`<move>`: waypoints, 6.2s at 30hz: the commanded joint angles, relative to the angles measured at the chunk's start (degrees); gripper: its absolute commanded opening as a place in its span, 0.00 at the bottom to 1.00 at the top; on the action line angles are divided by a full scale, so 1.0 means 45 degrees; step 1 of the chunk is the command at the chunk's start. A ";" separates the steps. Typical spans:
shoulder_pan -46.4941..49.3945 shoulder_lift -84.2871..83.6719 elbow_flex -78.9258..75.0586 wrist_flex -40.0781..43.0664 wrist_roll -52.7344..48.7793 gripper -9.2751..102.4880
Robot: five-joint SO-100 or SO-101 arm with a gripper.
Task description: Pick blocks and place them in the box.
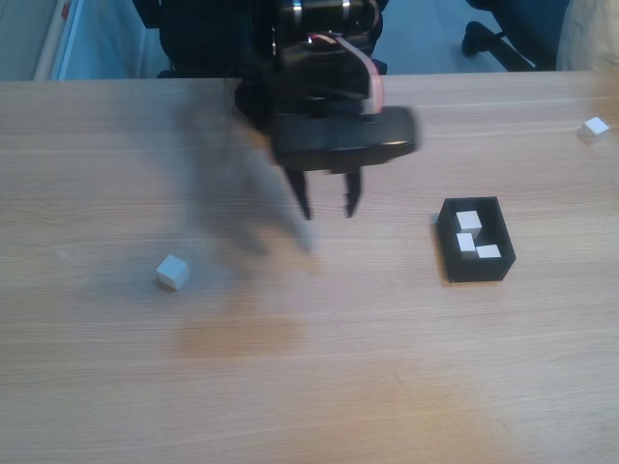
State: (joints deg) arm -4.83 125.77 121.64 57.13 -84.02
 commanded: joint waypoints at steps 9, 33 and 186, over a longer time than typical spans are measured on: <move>0.4824 -0.1016 -0.0977 0.0723 0.1816 0.25; 0.6777 -0.6895 -0.4160 -0.0820 0.0645 0.26; -0.4609 1.0020 0.7852 0.1699 -0.0781 0.09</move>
State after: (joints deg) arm -27.42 164.36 153.11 64.16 -85.69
